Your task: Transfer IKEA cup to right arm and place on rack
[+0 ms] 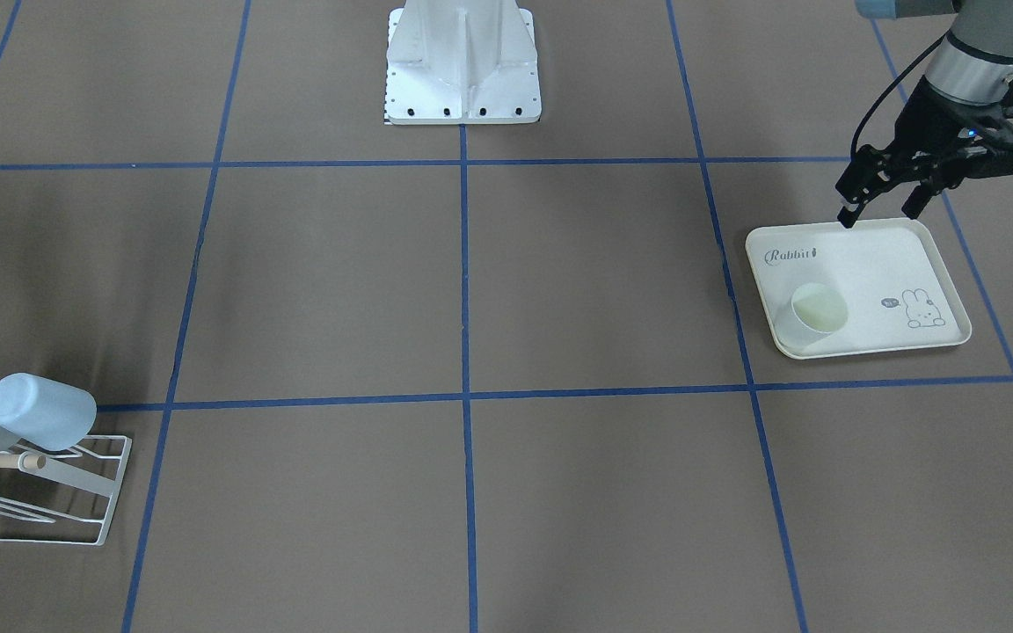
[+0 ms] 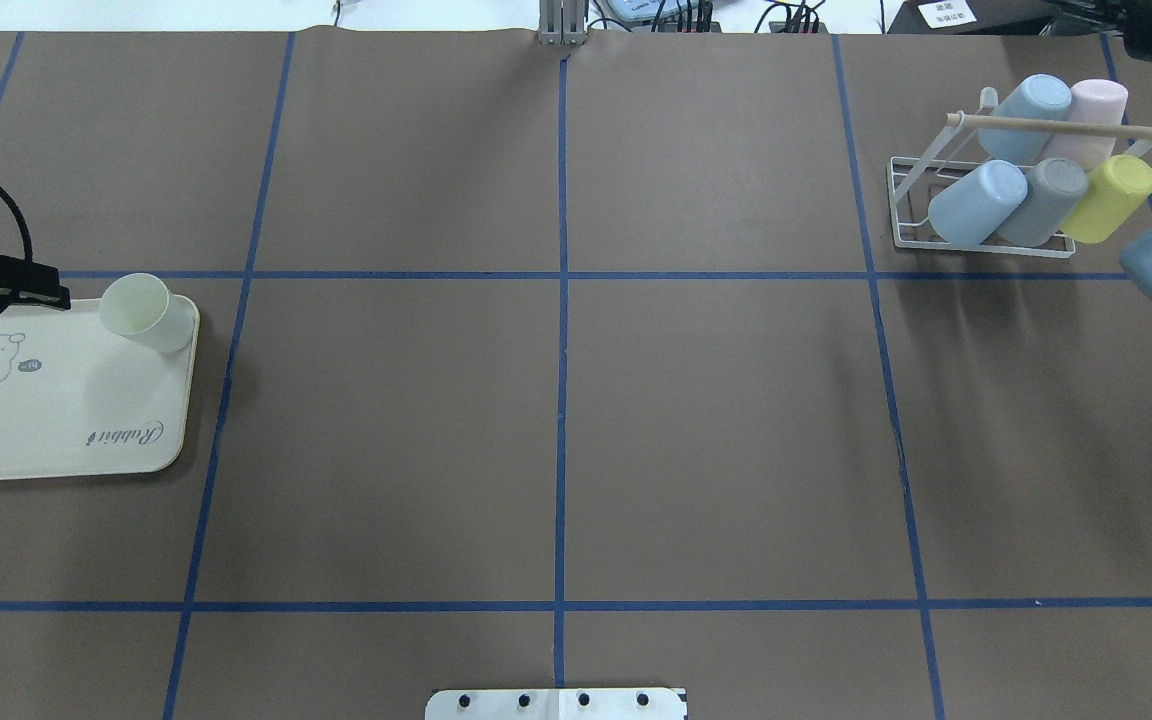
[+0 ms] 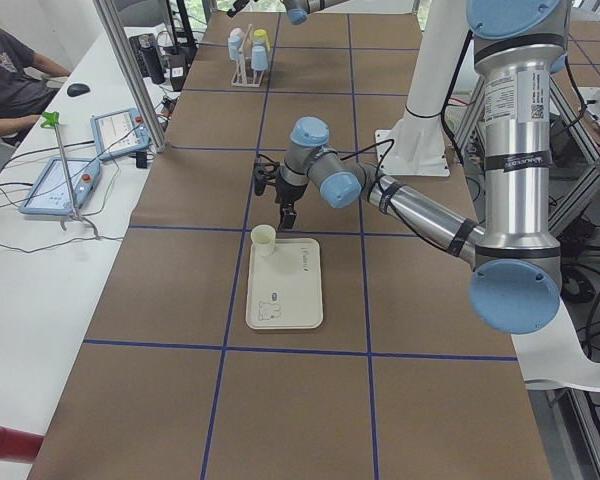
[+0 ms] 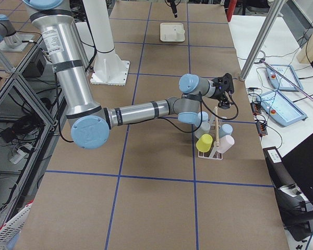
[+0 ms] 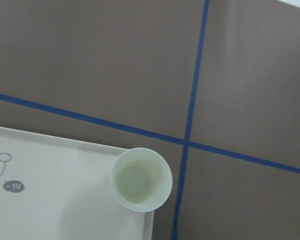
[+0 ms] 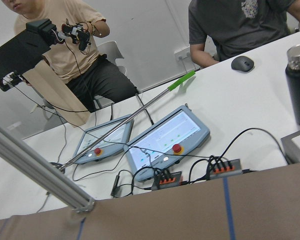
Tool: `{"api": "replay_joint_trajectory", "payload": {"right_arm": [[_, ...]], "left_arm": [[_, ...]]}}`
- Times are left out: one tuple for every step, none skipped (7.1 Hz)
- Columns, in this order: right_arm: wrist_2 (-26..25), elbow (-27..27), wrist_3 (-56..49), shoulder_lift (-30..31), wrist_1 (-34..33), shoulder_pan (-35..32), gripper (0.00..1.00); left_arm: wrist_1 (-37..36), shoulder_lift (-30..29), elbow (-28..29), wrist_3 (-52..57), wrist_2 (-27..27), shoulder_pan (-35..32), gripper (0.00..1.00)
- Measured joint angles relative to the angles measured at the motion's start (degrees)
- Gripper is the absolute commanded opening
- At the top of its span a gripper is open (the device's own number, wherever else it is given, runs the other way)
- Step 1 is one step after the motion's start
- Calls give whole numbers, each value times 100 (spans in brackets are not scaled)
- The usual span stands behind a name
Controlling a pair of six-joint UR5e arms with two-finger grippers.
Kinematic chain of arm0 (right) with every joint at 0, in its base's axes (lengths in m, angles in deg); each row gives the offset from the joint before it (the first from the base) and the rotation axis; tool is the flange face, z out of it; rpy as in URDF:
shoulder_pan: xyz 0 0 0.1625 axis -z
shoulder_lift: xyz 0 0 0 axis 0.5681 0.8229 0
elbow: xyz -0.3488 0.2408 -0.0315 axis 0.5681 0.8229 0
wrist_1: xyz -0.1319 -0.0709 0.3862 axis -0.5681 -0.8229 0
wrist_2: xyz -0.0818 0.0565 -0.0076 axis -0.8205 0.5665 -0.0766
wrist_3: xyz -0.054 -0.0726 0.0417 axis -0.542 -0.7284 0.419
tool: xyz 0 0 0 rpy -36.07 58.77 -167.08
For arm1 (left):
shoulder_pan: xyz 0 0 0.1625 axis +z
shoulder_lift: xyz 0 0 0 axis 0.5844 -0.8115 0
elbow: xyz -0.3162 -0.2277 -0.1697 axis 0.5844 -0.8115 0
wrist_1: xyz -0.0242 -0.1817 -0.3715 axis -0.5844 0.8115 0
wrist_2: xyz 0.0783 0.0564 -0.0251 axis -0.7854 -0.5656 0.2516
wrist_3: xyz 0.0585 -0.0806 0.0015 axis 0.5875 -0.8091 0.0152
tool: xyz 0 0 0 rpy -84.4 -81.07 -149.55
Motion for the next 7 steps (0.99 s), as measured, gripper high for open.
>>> {"api": "replay_joint_trajectory", "payload": {"right_arm": [[165,-270,675,-3,-4,146,100],[213,-507,1258,-6,-2,363,100],[212,-684,1715,-40,2,573,100],[202,-795,2052,-126,3,735,100],[171,-835,2248,-216,2,859,100],[48,-839,2331,-295,0,1009,100],[-173,-839,2368,-356,-4,1186,100]], "left_arm": [[-164,-97,217,246,16,2,100],[-223,-292,502,333,29,3,100],[-237,-489,772,355,36,7,100],[-234,-664,1009,356,40,14,100],[-221,-819,1208,356,41,18,100],[-205,-945,1370,364,42,21,99],[-193,-1044,1494,373,42,22,98]]}}
